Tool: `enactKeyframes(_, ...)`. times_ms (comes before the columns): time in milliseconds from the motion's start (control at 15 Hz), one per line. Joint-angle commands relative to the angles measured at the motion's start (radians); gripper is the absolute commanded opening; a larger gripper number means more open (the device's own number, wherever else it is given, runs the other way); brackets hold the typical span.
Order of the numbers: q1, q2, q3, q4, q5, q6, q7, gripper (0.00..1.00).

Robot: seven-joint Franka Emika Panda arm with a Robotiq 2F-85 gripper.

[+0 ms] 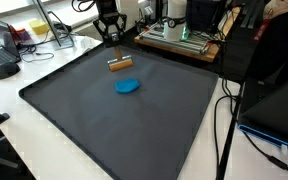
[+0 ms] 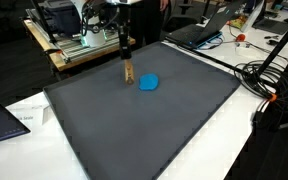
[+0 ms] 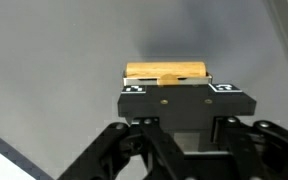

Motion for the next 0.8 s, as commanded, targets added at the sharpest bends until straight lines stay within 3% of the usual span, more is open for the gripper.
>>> enactKeyframes(0, 0.027, -0.047, -0.001, 0.012, 0.079, -0.023, 0.045, 0.22)
enactKeyframes(467, 0.052, -0.001, -0.004, 0.069, 0.319, 0.035, 0.120, 0.22)
enactKeyframes(667, 0.057, 0.017, 0.007, 0.061, 0.346, 0.126, 0.188, 0.22)
enactKeyframes(733, 0.050, 0.004, 0.001, 0.052, 0.308, 0.086, 0.152, 0.22)
